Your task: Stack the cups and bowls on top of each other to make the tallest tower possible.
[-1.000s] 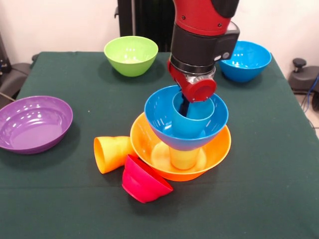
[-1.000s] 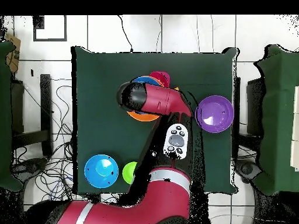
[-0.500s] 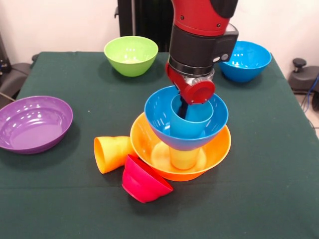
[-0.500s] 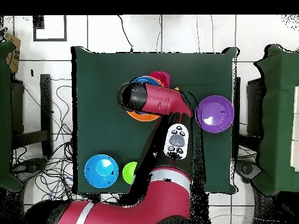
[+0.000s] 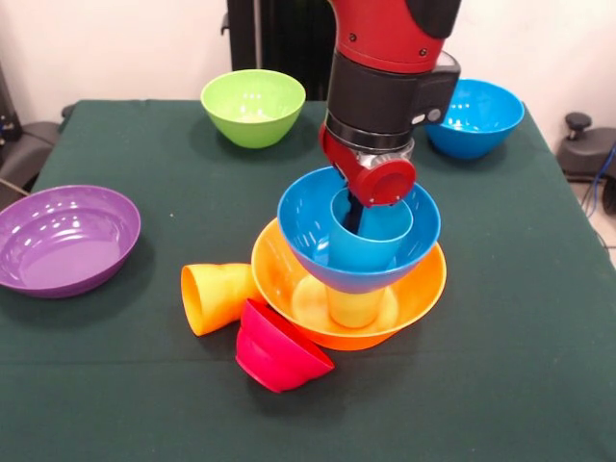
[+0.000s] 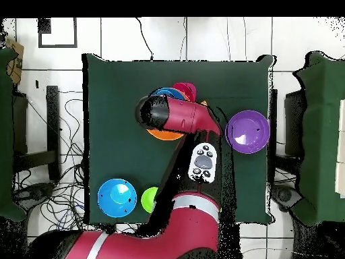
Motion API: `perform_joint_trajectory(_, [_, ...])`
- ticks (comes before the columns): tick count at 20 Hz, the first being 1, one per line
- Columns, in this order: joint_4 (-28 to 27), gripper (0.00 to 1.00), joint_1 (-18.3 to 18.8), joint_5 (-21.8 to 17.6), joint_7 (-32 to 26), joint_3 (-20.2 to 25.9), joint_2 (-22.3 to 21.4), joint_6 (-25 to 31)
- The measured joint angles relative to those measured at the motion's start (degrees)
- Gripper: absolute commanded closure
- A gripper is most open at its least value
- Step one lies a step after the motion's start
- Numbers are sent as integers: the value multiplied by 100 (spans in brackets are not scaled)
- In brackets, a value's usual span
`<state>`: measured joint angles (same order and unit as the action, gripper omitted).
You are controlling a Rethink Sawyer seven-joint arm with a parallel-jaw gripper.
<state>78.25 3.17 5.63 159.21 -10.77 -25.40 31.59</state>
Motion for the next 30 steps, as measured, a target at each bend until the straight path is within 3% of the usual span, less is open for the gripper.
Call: perform_joint_trajectory(30, [121,100,-78,5,0,-44,29,-200])
